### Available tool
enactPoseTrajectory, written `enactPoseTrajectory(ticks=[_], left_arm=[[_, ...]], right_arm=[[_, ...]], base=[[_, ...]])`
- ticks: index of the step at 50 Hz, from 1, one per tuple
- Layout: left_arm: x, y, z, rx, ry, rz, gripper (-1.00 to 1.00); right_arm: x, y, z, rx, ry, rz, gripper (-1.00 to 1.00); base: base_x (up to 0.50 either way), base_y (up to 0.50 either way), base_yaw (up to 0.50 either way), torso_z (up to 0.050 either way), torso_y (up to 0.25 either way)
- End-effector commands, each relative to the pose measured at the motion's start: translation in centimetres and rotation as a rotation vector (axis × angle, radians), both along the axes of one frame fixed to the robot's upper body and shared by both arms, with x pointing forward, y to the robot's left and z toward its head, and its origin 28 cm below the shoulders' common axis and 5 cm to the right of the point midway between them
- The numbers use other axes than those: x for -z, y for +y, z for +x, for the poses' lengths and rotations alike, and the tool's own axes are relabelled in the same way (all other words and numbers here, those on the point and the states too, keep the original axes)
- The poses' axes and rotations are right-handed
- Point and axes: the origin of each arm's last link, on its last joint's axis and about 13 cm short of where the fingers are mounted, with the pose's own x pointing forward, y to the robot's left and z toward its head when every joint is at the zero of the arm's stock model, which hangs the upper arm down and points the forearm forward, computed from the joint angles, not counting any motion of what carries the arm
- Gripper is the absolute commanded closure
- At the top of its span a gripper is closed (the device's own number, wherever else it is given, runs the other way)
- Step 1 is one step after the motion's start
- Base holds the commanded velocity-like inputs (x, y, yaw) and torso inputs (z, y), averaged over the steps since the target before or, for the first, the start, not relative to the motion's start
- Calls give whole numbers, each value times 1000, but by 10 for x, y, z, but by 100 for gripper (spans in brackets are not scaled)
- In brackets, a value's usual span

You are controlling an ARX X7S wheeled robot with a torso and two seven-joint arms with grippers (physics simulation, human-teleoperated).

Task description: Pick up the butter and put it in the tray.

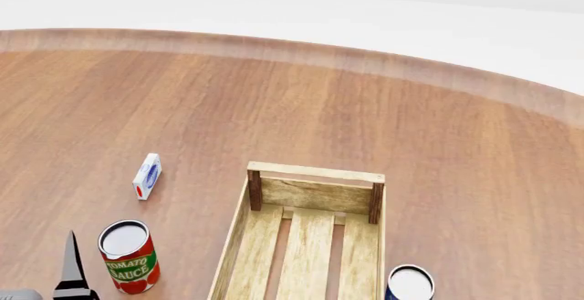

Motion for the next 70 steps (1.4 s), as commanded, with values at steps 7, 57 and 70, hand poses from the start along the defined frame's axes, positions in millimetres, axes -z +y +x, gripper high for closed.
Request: enactPoseTrajectory(ticks=[7,57,70], left_arm=[[5,3,6,2,2,-20,-100],[5,3,5,9,0,-26,-100],[5,2,5,13,-3,-26,-100]], right_arm=[[22,1,3,2,31,23,-100],[58,4,-10,16,194,59,100],[50,1,-13,23,175,48,100]], base=[[0,0,0,0,0],[0,0,0,0,0],[0,0,0,0,0]])
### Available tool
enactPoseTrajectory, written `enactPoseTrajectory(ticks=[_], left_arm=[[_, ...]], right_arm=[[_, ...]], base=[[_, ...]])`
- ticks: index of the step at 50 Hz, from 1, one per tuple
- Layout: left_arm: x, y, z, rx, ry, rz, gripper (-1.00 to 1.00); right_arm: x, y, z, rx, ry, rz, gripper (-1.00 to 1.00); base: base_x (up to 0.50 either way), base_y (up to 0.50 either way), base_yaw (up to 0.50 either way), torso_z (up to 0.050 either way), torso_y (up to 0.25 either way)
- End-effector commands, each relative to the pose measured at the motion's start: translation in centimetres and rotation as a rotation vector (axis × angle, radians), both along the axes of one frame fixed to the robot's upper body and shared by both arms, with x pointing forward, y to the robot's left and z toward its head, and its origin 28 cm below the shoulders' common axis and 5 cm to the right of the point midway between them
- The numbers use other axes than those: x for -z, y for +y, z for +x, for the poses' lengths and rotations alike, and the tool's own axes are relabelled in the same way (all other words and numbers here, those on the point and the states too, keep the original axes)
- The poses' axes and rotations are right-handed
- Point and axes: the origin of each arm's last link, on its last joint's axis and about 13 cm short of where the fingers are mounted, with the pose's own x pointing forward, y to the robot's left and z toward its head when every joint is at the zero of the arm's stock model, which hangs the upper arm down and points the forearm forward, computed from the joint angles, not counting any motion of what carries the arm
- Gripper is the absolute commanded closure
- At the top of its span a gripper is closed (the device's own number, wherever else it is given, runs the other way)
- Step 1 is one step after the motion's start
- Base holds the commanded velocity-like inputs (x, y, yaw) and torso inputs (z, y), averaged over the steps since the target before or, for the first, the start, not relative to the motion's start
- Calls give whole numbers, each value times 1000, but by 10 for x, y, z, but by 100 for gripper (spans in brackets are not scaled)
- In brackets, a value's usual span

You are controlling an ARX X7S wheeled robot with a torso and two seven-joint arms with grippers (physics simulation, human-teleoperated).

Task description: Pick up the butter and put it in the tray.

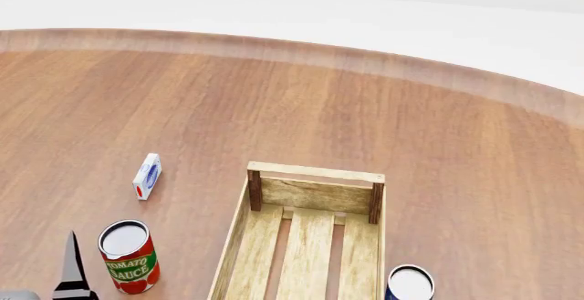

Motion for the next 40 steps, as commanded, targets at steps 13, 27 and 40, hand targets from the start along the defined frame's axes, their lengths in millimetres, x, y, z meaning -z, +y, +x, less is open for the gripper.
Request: enactPoseTrajectory(ticks=[13,27,40], left_arm=[[6,2,6,7,2,-14,-100],[5,1,4,10,1,-12,-100],[5,2,5,9,-2,-14,-100]], right_arm=[[-32,5,-18,-66,-55,33,100],[-67,0,-50,-86,-138,34,100],[-78,-5,-51,-115,-215,44,100]], base=[[0,0,0,0,0],[0,0,0,0,1],[0,0,0,0,0]])
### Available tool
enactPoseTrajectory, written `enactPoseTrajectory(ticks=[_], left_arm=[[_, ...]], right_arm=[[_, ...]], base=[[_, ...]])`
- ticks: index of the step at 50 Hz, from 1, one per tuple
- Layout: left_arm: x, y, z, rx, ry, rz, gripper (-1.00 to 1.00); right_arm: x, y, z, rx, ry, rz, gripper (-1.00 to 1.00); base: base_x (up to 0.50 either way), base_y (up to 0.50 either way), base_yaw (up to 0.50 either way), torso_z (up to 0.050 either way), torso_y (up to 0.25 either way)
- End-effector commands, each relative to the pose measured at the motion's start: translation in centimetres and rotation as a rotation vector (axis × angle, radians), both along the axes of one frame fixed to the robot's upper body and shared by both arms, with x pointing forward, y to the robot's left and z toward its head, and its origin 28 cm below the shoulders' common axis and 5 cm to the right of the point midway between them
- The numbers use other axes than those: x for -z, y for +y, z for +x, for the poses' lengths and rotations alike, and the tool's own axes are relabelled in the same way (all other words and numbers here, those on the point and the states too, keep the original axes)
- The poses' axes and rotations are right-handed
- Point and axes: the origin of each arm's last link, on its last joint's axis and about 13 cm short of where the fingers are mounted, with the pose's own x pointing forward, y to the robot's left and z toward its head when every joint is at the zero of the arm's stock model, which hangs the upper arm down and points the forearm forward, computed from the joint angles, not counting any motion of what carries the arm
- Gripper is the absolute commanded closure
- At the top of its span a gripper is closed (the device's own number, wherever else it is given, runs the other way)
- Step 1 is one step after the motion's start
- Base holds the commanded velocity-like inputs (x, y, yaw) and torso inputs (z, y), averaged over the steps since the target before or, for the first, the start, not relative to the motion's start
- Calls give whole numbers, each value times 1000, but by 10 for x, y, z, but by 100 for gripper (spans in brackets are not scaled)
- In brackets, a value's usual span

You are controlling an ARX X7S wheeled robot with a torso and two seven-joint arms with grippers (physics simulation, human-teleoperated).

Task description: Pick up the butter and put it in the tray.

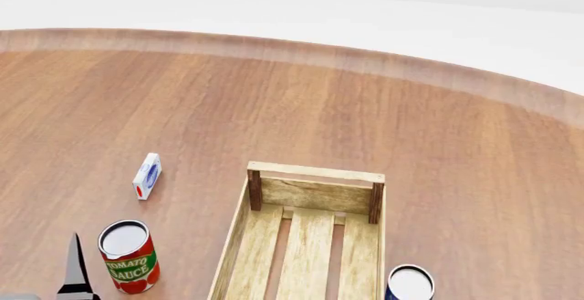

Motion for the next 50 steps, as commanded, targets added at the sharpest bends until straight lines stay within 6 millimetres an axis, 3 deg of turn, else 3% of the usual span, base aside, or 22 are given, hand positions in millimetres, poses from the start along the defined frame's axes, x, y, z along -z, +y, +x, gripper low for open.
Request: enactPoseTrajectory(ticks=[1,37,50], left_arm=[[5,4,6,1,-2,-19,-100],[4,3,5,5,-3,-16,-100],[5,2,5,7,-3,-18,-100]], right_arm=[[-17,4,2,-49,-108,54,100],[-17,18,-2,84,-338,230,100],[-26,21,5,145,-449,270,100]], base=[[0,0,0,0,0],[0,0,1,0,0],[0,0,0,1,1]])
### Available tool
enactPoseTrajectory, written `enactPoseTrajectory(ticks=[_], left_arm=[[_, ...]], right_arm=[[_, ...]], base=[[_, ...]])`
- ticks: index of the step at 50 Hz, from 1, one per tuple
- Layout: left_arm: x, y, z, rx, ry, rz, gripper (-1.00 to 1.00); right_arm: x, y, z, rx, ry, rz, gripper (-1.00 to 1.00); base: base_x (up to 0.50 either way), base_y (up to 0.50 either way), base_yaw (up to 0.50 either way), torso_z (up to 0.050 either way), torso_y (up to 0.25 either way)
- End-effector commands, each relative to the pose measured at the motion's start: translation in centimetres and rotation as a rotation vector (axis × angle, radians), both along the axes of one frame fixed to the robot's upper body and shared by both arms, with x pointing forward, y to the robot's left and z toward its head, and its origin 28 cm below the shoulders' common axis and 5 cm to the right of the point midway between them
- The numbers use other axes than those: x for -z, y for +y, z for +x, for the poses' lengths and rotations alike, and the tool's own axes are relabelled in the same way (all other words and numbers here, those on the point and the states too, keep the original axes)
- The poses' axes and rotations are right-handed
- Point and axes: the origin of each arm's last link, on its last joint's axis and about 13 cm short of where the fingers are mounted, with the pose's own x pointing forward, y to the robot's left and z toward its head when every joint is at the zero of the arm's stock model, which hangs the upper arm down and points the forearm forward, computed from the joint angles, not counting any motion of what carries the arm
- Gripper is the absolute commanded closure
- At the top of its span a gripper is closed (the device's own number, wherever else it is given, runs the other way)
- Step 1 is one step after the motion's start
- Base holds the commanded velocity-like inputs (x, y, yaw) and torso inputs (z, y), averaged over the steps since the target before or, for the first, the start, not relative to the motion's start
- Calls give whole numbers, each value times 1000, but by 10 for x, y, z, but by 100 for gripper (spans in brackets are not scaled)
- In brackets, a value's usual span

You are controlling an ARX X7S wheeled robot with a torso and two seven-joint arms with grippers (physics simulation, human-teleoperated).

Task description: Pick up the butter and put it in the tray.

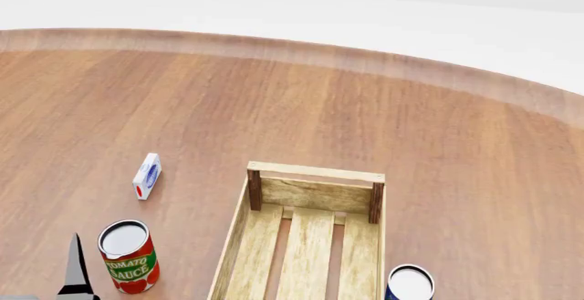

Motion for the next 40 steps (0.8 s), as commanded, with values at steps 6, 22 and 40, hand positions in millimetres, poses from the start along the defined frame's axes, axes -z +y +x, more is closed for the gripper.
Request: enactPoseTrajectory(ticks=[6,22,40], left_arm=[[5,3,6,4,0,-18,-100],[5,2,6,6,0,-18,-100],[4,3,6,3,-2,-18,-100]], right_arm=[[-24,7,23,20,-266,75,100],[-28,14,22,133,-392,191,100],[-12,-7,40,299,-485,315,100]], base=[[0,0,0,0,0],[0,0,0,0,0],[0,0,0,1,1]])
